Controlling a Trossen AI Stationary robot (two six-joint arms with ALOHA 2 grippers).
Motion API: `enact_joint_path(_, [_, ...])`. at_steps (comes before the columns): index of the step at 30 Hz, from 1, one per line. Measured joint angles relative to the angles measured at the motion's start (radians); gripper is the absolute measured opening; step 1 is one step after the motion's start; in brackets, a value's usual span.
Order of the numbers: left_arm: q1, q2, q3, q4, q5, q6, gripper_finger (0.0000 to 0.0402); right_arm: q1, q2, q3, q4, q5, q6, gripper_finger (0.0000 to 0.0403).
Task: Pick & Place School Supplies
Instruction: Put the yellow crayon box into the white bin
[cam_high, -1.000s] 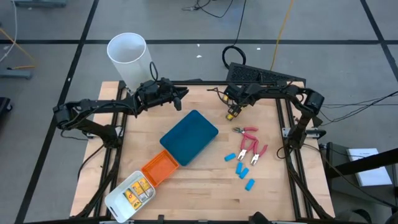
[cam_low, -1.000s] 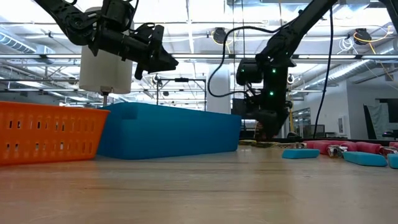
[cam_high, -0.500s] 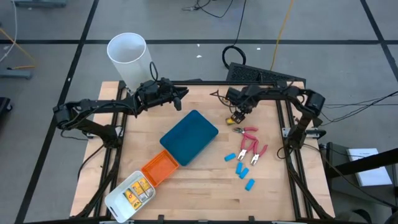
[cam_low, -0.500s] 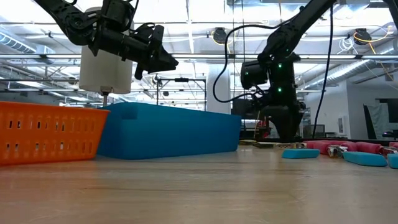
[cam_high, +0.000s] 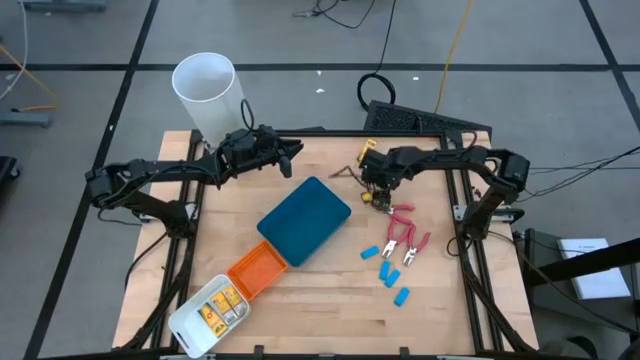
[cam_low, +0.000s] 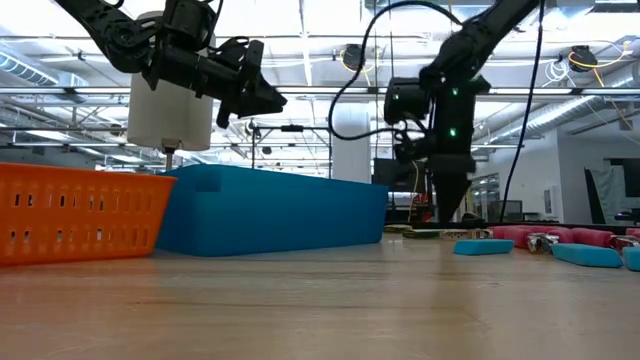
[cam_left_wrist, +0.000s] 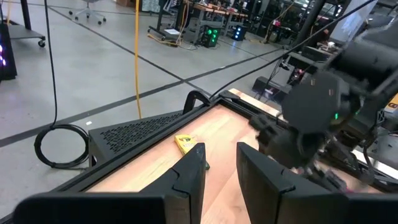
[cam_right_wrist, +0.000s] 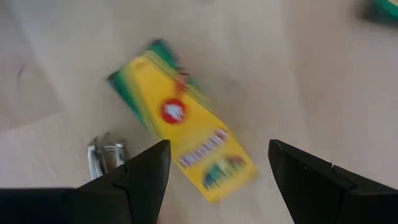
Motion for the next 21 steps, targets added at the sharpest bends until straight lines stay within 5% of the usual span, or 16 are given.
enact_joint_path(8, [0.000, 0.000, 0.000, 0.000, 0.000, 0.003, 0.0093, 0.037, -0.005, -0.114, 0.164, -0.027, -0.093, 0.0265])
enact_joint_path(21, [-0.001, 0.000, 0.000, 0.000, 0.000, 0.003, 0.0093, 0.027, -0.001, -0.120, 0.145, -0.009, -0.056, 0.0237])
